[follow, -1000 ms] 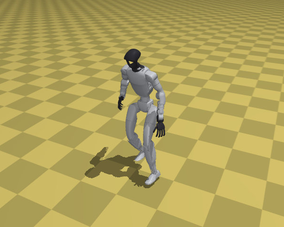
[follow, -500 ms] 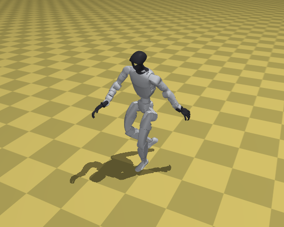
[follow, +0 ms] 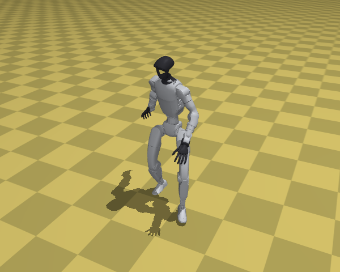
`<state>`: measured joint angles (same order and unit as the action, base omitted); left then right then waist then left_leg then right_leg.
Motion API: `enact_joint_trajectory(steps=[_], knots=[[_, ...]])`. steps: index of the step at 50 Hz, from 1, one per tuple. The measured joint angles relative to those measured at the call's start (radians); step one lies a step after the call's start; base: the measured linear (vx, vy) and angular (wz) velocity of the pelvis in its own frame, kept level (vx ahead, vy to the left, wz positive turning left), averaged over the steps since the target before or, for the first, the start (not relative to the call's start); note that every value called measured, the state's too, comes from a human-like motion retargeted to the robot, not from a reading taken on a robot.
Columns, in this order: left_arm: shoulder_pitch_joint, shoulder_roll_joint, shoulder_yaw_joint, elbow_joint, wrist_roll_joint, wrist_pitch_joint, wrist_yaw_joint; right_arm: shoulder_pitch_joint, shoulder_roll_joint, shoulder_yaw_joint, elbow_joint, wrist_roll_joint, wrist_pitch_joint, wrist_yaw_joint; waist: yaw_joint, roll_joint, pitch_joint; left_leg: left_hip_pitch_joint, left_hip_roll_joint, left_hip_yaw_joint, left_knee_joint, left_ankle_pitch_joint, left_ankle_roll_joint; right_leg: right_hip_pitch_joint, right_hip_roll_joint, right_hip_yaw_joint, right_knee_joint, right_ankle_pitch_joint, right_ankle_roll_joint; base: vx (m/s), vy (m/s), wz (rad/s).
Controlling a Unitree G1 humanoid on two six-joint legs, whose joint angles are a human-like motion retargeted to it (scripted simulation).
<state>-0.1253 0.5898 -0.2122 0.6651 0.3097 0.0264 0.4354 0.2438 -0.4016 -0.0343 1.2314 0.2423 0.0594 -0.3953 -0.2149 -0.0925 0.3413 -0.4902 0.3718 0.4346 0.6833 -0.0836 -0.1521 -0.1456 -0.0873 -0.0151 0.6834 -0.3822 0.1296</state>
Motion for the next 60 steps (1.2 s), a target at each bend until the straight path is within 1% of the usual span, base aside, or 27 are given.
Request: enact_joint_trajectory(steps=[4,7,10,12,13,15,17,18,20,22,24,25,26,28,30,33,35,37,40,43,45,46,47,49,51,55,60], knots=[[0.069,-0.018,-0.025,0.235,0.143,0.048,-0.091,-0.285,-0.136,0.135,-0.121,0.003,-0.035,0.050,0.045,0.023,0.012,-0.045,-0.095,0.290,-0.161,0.046,0.061,-0.095,0.151,-0.023,0.053,0.000,-0.019,-0.19,-0.82,-0.57],[0.143,-0.060,0.043,0.385,0.078,0.057,-0.159,-0.525,-0.266,0.241,-0.242,0.020,-0.042,0.081,0.174,0.030,0.003,-0.050,-0.208,0.433,-0.263,0.098,0.030,-0.128,0.271,0.041,0.017,0.045,-0.019,0.04,-0.72,-1.91],[0.302,-0.072,0.209,0.441,-0.022,0.031,-0.250,-0.698,-0.391,0.346,-0.424,0.029,-0.036,0.107,0.301,0.000,-0.039,0.012,-0.332,0.599,-0.279,0.121,-0.022,-0.045,0.342,0.119,-0.155,0.168,0.012,0.32,-0.72,-1.57],[0.447,-0.049,0.326,0.431,-0.085,0.003,-0.308,-0.776,-0.474,0.407,-0.575,-0.014,-0.030,0.130,0.378,-0.048,-0.077,0.073,-0.440,0.611,-0.294,0.149,-0.042,0.060,0.359,0.189,-0.338,0.312,0.073,0.48,-0.77,-1.14],[0.523,-0.032,0.376,0.428,-0.120,-0.012,-0.336,-0.815,-0.516,0.438,-0.650,-0.047,-0.028,0.140,0.418,-0.076,-0.103,0.094,-0.500,0.567,-0.320,0.182,-0.045,0.106,0.363,0.235,-0.423,0.383,0.113,0.50,-0.86,-1.15],[0.662,0.011,0.468,0.447,-0.198,-0.027,-0.374,-0.909,-0.579,0.498,-0.786,-0.116,-0.027,0.129,0.495,-0.124,-0.154,0.125,-0.584,0.397,-0.359,0.272,-0.062,0.176,0.380,0.273,-0.537,0.474,0.132,0.51,-0.94,-1.52],[0.781,0.027,0.570,0.512,-0.253,-0.005,-0.361,-1.019,-0.592,0.539,-0.901,-0.160,-0.037,0.053,0.600,-0.102,-0.195,0.188,-0.587,0.235,-0.435,0.344,-0.086,0.203,0.380,0.180,-0.509,0.462,0.122,0.51,-0.69,-2.90],[0.844,0.024,0.614,0.554,-0.260,0.014,-0.344,-1.062,-0.580,0.560,-0.951,-0.168,-0.046,0.005,0.653,-0.065,-0.217,0.242,-0.562,0.175,-0.472,0.341,-0.100,0.222,0.369,0.067,-0.449,0.430,0.093,0.58,-0.57,-3.43],[0.932,0.005,0.682,0.637,-0.282,0.067,-0.279,-1.123,-0.544,0.574,-1.029,-0.169,-0.066,-0.078,0.742,0.025,-0.228,0.358,-0.471,0.134,-0.499,0.237,-0.101,0.271,0.308,-0.200,-0.273,0.363,0.034,0.64,-0.55,-3.18],[0.960,-0.023,0.721,0.704,-0.325,0.115,-0.209,-1.134,-0.515,0.567,-1.068,-0.169,-0.071,-0.105,0.782,0.071,-0.231,0.397,-0.380,0.184,-0.450,0.045,-0.040,0.259,0.149,-0.434,-0.018,0.329,-0.020,0.60,-0.48,-2.09],[0.951,-0.055,0.736,0.750,-0.379,0.140,-0.164,-1.083,-0.496,0.552,-1.083,-0.181,-0.064,-0.091,0.776,0.077,-0.226,0.374,-0.323,0.213,-0.334,-0.148,0.028,0.215,-0.064,-0.588,0.236,0.291,-0.104,0.52,-0.42,-0.86],[0.936,-0.070,0.737,0.766,-0.406,0.147,-0.149,-1.038,-0.486,0.541,-1.084,-0.190,-0.058,-0.077,0.762,0.073,-0.219,0.350,-0.302,0.213,-0.262,-0.233,0.057,0.189,-0.169,-0.634,0.346,0.259,-0.150,0.44,-0.42,0.05],[0.894,-0.082,0.739,0.768,-0.420,0.150,-0.137,-0.972,-0.468,0.513,-1.072,-0.202,-0.045,-0.065,0.740,0.061,-0.201,0.316,-0.289,0.198,-0.189,-0.287,0.075,0.145,-0.245,-0.625,0.411,0.219,-0.167,0.38,-0.43,0.52],[0.781,-0.104,0.734,0.744,-0.427,0.155,-0.116,-0.819,-0.412,0.441,-1.032,-0.226,-0.013,-0.045,0.690,0.040,-0.156,0.256,-0.272,0.153,-0.069,-0.355,0.091,0.051,-0.349,-0.566,0.468,0.161,-0.166,0.30,-0.44,1.13],[0.650,-0.132,0.670,0.668,-0.402,0.147,-0.122,-0.638,-0.329,0.373,-0.971,-0.233,0.016,-0.022,0.634,0.038,-0.121,0.221,-0.267,0.095,-0.006,-0.374,0.084,-0.024,-0.395,-0.479,0.422,0.141,-0.144,0.23,-0.42,1.53],[0.458,-0.198,0.502,0.456,-0.246,0.091,-0.196,-0.397,-0.205,0.280,-0.856,-0.203,0.027,0.030,0.529,0.085,-0.079,0.219,-0.276,-0.014,-0.039,-0.351,0.049,-0.061,-0.363,-0.359,0.183,0.176,-0.108,0.17,-0.38,1.82],[0.363,-0.235,0.377,0.264,-0.063,0.016,-0.204,-0.262,-0.130,0.211,-0.772,-0.231,0.031,0.102,0.433,0.113,-0.055,0.228,-0.303,-0.104,-0.104,-0.317,0.031,-0.059,-0.306,-0.262,-0.021,0.223,-0.055,0.13,-0.38,2.20],[0.330,-0.102,0.159,-0.078,-0.116,-0.021,-0.247,-0.197,-0.093,0.215,-0.662,-0.114,0.003,0.098,0.331,0.097,-0.055,0.228,-0.355,-0.191,-0.194,-0.264,0.034,-0.070,-0.260,-0.137,-0.221,0.284,0.025,0.07,-0.42,2.22],[0.245,0.003,0.108,-0.468,-0.062,-0.120,-0.154,-0.088,-0.040,0.173,-0.525,-0.172,-0.010,0.144,0.201,0.087,-0.056,0.258,-0.391,-0.290,-0.309,-0.202,0.034,-0.069,-0.185,0.032,-0.458,0.351,0.123,0.10,-0.48,1.61],[0.150,0.071,0.117,-0.783,-0.149,-0.199,-0.077,-0.015,0.021,0.132,-0.399,-0.224,-0.022,0.152,0.160,0.101,-0.017,0.271,-0.289,-0.340,-0.243,-0.233,-0.019,-0.044,-0.023,0.056,-0.538,0.386,0.132,0.17,-0.70,0.68],[0.074,0.108,0.107,-0.917,-0.179,-0.238,-0.004,0.030,0.047,0.129,-0.333,-0.220,-0.016,0.139,0.149,0.082,-0.010,0.278,-0.286,-0.363,-0.234,-0.240,-0.026,-0.025,0.011,0.049,-0.573,0.416,0.132,0.11,-0.50,0.69],[0.027,0.130,0.095,-0.959,-0.179,-0.242,0.048,0.041,0.053,0.150,-0.298,-0.198,-0.005,0.140,0.147,0.052,-0.025,0.291,-0.347,-0.375,-0.310,-0.203,0.009,-0.021,-0.040,0.055,-0.617,0.438,0.132,0.06,-0.23,0.81],[-0.011,0.153,0.086,-0.992,-0.174,-0.243,0.092,0.056,0.060,0.167,-0.269,-0.181,0.001,0.140,0.149,0.028,-0.034,0.300,-0.393,-0.384,-0.357,-0.178,0.037,-0.020,-0.081,0.057,-0.637,0.445,0.132,0.06,-0.13,0.73],[-0.039,0.204,0.085,-1.010,-0.121,-0.231,0.112,0.098,0.077,0.180,-0.241,-0.186,-0.010,0.161,0.166,0.011,-0.028,0.297,-0.410,-0.384,-0.312,-0.190,0.062,-0.010,-0.108,0.041,-0.604,0.404,0.125,0.15,-0.25,0.57],[-0.039,0.231,0.097,-0.973,-0.057,-0.199,0.077,0.097,0.069,0.213,-0.223,-0.225,-0.010,0.217,0.185,0.013,-0.014,0.299,-0.396,-0.385,-0.283,-0.192,0.069,0.001,-0.099,0.048,-0.592,0.395,0.125,0.13,-0.32,0.02],[0.067,0.178,0.092,-0.795,-0.042,-0.135,-0.058,0.031,0.000,0.256,-0.250,-0.351,0.000,0.279,0.191,0.018,-0.017,0.343,-0.357,-0.377,-0.297,-0.174,0.075,0.004,-0.051,0.060,-0.540,0.387,0.132,0.14,-0.32,-0.30],[0.184,0.110,0.038,-0.496,0.040,-0.097,-0.100,-0.058,-0.072,0.208,-0.379,-0.303,-0.065,0.114,0.190,0.037,-0.019,0.401,-0.321,-0.366,-0.311,-0.200,0.076,0.064,-0.011,0.055,-0.566,0.371,0.132,0.15,-0.20,-0.14]])
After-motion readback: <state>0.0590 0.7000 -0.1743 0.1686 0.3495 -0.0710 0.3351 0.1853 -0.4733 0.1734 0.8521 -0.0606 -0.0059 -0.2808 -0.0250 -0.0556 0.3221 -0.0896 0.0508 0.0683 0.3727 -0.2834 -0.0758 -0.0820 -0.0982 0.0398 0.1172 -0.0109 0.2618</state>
